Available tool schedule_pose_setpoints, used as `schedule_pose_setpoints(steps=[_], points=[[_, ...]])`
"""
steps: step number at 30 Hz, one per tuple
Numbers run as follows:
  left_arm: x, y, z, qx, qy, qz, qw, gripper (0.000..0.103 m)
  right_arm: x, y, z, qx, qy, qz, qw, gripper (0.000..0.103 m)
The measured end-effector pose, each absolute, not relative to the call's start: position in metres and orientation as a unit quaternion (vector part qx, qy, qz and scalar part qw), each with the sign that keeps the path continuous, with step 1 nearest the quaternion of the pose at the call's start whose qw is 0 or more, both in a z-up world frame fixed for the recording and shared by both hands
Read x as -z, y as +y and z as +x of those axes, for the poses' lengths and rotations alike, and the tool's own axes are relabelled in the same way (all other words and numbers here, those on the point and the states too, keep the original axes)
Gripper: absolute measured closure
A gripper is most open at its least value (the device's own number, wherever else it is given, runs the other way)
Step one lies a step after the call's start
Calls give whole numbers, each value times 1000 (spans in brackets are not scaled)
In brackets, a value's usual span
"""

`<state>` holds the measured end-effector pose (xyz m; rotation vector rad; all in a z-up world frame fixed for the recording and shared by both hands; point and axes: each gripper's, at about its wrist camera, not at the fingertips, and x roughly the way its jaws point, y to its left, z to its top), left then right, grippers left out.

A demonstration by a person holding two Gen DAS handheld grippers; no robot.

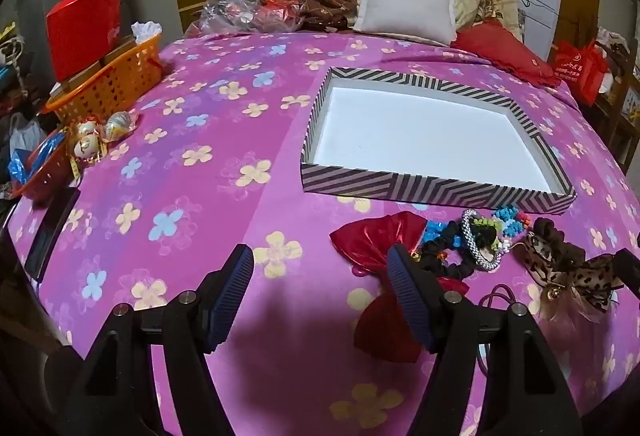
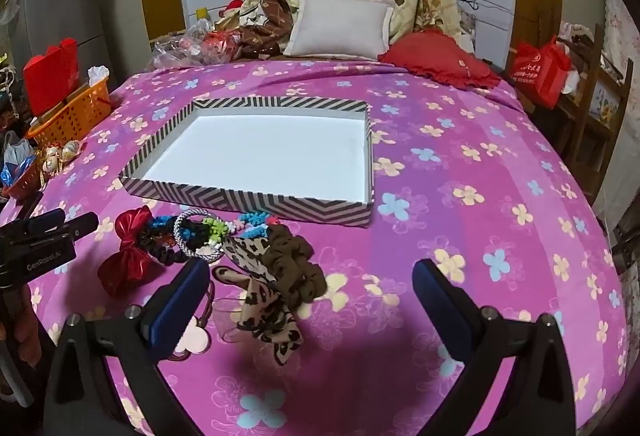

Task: Organize jewelry
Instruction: 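Move both tools toward the jewelry pile beside the striped tray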

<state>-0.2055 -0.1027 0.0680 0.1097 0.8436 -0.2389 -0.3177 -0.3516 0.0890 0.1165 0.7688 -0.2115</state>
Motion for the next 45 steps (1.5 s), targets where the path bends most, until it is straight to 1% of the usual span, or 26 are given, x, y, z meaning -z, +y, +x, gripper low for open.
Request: schedule_pose_setpoints(steps=[8,13,18,27,36,41,45], points=[[-67,-106,-212,126,409,53,902,59,-84,-354,-322,99,370,54,922,0],[-65,-107,-213,130,411,56,901,59,-82,-359,-322,103,387,65,914,0],[-63,-108,-213,130,415,57,899,59,-81,-363,-325,103,375,69,919,0],[-60,-103,-211,129,422,56,896,59,-79,-364,-325,106,380,67,917,0],[-55,-79,-207,130,438,35,889,59,-75,-371,-328,106,382,72,915,0],[-47,-79,-208,149,459,27,875,59,-72,-373,-327,103,384,74,915,0],[-49,-84,-211,165,457,22,874,59,-73,-371,-328,94,388,69,914,0]])
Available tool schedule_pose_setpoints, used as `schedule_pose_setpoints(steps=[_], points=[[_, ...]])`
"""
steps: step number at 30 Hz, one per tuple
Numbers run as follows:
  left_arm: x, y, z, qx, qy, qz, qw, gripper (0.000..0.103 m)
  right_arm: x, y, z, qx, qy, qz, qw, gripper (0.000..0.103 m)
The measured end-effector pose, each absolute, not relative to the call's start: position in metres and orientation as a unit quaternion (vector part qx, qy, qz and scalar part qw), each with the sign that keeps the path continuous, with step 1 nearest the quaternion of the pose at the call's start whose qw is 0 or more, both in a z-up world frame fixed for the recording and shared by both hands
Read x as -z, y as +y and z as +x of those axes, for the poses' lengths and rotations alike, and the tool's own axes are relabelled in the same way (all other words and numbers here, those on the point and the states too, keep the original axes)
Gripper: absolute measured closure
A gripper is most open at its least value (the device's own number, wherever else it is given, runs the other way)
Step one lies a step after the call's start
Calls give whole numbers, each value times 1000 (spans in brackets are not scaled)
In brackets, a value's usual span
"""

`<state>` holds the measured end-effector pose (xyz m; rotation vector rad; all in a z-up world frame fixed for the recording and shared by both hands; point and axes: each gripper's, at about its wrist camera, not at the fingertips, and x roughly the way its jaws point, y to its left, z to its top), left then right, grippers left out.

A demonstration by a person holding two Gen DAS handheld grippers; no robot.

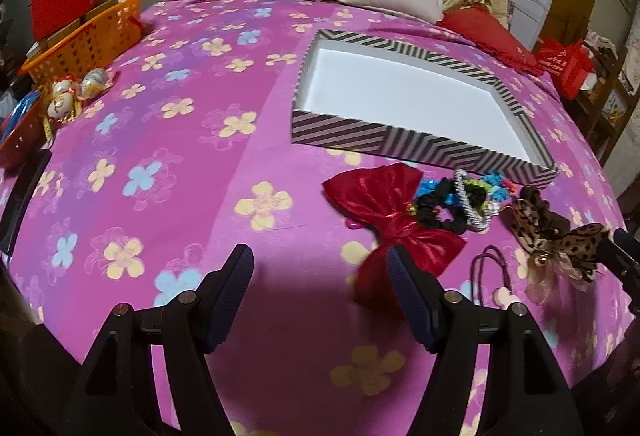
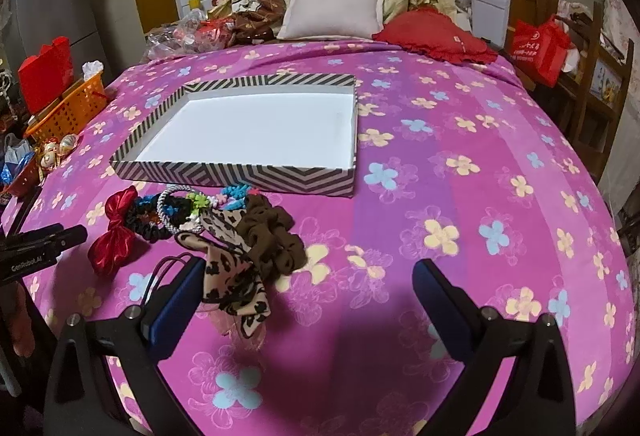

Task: Organize jewelry
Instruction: 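Move both tools toward the jewelry pile beside the striped tray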

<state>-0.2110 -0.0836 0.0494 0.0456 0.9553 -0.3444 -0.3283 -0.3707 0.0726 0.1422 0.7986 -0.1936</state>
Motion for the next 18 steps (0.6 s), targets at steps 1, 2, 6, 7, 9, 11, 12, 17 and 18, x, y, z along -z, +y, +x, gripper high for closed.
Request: schedule_pose_setpoints(steps=[1,2,6,7,9,11,12,17,18], points=[[-51,-85,-212,169,456,22,874,59,-73,-370,-329,92,390,67,914,0],[-51,-87,-213,173,456,22,873,59,-73,-369,-329,90,390,64,914,0],[-53,-91,-216,187,461,13,868,59,-74,-364,-330,70,393,60,915,0],[-53,-93,-217,188,461,15,867,59,-74,-362,-330,65,394,59,915,1],[-53,-96,-219,188,461,23,867,59,-74,-358,-330,49,392,60,917,1],[-52,-97,-221,189,461,26,867,59,-75,-352,-329,32,389,55,919,1],[-51,-98,-221,189,461,26,866,59,-75,-349,-330,27,387,58,920,1],[-47,-100,-220,188,465,33,865,59,-70,-345,-327,21,403,50,914,1],[-46,-101,-219,187,466,35,864,59,-68,-346,-326,22,409,49,911,1]])
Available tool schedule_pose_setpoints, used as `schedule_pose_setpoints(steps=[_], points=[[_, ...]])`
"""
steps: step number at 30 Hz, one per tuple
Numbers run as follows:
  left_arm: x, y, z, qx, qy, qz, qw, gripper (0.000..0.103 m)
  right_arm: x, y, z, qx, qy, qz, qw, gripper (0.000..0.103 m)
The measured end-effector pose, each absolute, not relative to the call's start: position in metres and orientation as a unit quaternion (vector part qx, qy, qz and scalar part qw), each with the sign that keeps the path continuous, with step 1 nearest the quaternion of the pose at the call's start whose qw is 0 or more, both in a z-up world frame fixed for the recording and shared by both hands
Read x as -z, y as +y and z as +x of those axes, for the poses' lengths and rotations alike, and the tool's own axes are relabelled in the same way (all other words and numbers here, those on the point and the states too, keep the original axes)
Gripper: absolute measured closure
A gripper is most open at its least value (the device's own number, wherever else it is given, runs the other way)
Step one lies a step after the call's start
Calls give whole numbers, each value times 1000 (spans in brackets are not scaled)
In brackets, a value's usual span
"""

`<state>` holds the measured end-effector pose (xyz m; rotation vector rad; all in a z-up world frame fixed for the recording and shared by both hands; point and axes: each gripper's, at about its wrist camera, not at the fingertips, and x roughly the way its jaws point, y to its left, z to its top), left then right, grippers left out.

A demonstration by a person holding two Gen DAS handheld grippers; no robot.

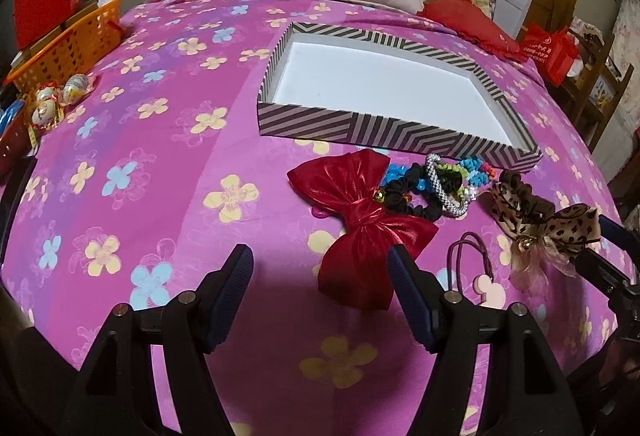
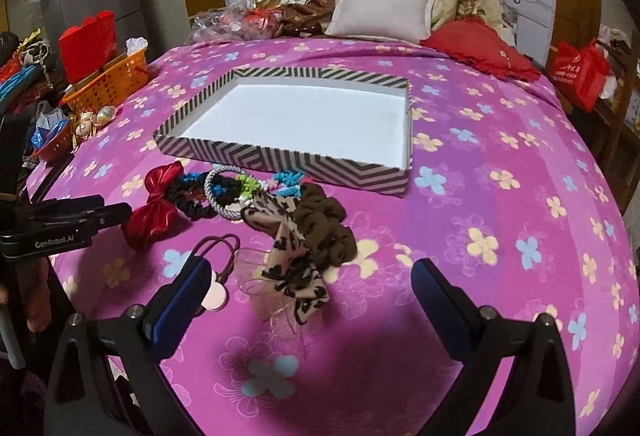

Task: Organize jewelry
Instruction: 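Move both tools toward the jewelry pile beside the striped tray, then grasp the red satin bow with the left tool while the right tool grasps the leopard-print bow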

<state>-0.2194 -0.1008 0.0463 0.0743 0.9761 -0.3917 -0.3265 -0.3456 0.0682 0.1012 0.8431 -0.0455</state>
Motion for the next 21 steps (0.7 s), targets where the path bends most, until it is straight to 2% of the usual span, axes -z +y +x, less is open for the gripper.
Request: schedule_pose_setpoints(steps=[21], points=[[-33,-112,-216,183,474,52,860,59,-49,-348,-315,30,420,55,905,1]])
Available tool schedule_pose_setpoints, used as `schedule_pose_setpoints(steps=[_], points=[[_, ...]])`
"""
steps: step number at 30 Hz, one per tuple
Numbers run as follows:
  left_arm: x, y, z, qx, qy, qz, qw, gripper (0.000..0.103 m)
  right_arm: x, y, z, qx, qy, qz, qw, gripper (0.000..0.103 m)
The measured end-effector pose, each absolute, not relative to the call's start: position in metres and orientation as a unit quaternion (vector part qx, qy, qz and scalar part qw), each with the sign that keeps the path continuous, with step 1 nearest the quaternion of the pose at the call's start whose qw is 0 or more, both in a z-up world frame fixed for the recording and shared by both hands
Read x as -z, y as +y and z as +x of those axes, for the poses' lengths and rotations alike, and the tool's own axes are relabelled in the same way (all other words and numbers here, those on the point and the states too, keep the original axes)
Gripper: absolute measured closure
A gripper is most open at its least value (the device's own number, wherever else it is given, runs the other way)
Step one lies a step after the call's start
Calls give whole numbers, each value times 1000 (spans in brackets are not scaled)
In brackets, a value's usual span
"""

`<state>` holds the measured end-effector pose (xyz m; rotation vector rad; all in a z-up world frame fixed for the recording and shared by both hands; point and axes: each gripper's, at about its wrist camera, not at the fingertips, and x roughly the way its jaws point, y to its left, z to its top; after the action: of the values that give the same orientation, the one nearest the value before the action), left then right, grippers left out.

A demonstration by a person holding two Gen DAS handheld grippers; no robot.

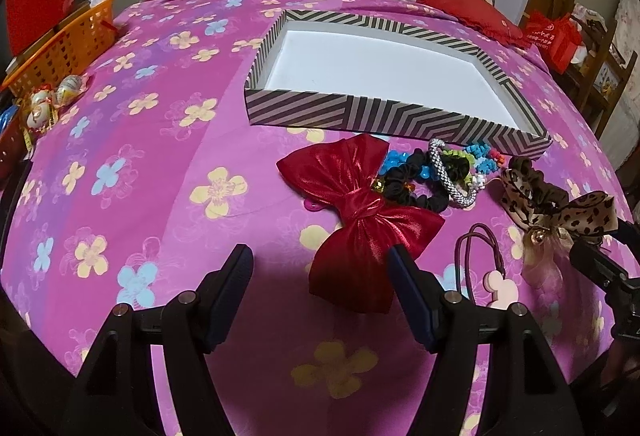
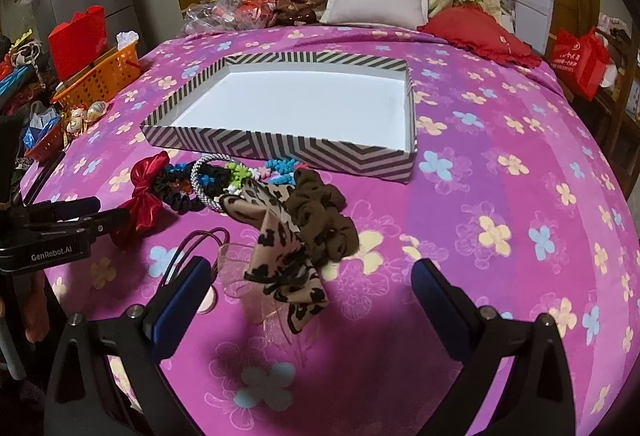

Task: Organize jewelry
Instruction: 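Grasp the red satin bow with the left tool while the right tool grasps the leopard-print bow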

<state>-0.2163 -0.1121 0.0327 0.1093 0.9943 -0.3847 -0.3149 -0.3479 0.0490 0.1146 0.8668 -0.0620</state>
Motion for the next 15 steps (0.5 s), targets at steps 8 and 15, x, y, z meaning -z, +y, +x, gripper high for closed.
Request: schedule_pose_setpoints(steps=[8,15], points=[[-25,-118,-212,190,479,54,855,59,-42,-350,-307,23,422,70,904,13],[-19,-118,-207,214,480,43,850,86,-27,-348,-298,3,440,74,895,61]])
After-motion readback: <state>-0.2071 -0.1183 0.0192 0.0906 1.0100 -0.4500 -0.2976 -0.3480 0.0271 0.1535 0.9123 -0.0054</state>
